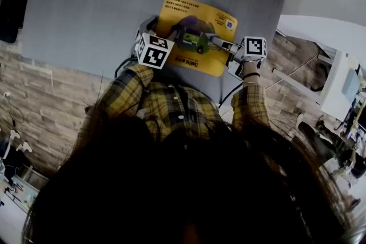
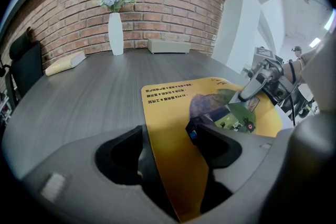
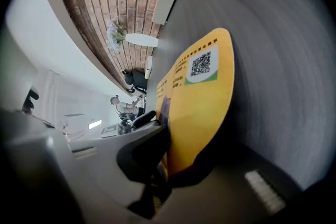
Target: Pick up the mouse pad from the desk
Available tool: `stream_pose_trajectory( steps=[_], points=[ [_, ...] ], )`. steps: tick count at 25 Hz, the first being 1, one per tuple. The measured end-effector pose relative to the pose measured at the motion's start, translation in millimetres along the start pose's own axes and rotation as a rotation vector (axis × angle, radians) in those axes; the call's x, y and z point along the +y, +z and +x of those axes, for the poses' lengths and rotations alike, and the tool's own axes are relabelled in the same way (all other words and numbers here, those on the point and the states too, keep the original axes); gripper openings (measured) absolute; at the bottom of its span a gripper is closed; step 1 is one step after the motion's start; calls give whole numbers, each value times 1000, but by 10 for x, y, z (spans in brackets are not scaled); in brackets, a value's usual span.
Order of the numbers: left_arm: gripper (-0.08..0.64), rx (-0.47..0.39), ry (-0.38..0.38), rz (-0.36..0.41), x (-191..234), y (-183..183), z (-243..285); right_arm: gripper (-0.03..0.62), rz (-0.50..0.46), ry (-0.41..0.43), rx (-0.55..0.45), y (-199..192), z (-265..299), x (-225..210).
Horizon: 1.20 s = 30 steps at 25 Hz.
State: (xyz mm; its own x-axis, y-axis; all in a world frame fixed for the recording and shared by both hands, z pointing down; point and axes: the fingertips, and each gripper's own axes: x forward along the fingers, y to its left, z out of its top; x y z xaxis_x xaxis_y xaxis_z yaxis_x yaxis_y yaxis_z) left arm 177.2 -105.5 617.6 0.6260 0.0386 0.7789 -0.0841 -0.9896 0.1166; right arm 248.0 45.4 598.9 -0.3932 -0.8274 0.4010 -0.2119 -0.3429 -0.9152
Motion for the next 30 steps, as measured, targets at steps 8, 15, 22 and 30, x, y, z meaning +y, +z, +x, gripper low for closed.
stream_pose_trajectory(
  steps=[8,15,22,30],
  points=[
    [331,-1,3,-1,-15,-5,6,14,6,12,-19,7,-12,-3],
    [327,-4,-6,3,-22,24,26,12,-42,40,-44,19,-44,59],
    [328,2,13,-19,3,64,-3,12,-95,102,-41,22,-73,365],
    [328,-55,24,-7,23,291,-166,12,-211,151,-59,69,-112,814]
  ],
)
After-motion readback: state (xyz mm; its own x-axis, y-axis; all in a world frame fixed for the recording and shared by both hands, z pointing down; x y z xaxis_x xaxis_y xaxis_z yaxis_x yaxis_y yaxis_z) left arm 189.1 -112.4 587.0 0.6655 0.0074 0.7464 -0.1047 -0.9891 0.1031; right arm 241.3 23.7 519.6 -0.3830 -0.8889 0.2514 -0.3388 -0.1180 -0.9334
